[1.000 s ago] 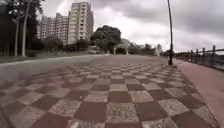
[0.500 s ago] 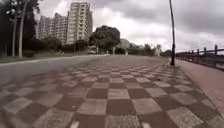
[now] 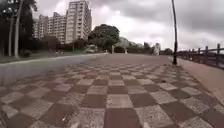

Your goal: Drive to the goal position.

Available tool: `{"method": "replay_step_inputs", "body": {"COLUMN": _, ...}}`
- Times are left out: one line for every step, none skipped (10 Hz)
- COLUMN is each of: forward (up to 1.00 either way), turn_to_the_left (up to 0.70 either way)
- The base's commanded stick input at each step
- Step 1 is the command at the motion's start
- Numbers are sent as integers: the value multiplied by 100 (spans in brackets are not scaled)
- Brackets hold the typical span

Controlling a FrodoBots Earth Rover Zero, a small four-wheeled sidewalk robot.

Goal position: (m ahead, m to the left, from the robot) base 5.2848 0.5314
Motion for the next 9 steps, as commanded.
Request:
{"method": "replay_step_inputs", "body": {"forward": 50, "turn_to_the_left": 0}}
{"method": "replay_step_inputs", "body": {"forward": 50, "turn_to_the_left": 0}}
{"method": "replay_step_inputs", "body": {"forward": 50, "turn_to_the_left": 0}}
{"method": "replay_step_inputs", "body": {"forward": 50, "turn_to_the_left": 0}}
{"method": "replay_step_inputs", "body": {"forward": 50, "turn_to_the_left": 0}}
{"method": "replay_step_inputs", "body": {"forward": 50, "turn_to_the_left": 0}}
{"method": "replay_step_inputs", "body": {"forward": 50, "turn_to_the_left": 0}}
{"method": "replay_step_inputs", "body": {"forward": 50, "turn_to_the_left": 0}}
{"method": "replay_step_inputs", "body": {"forward": 50, "turn_to_the_left": 0}}
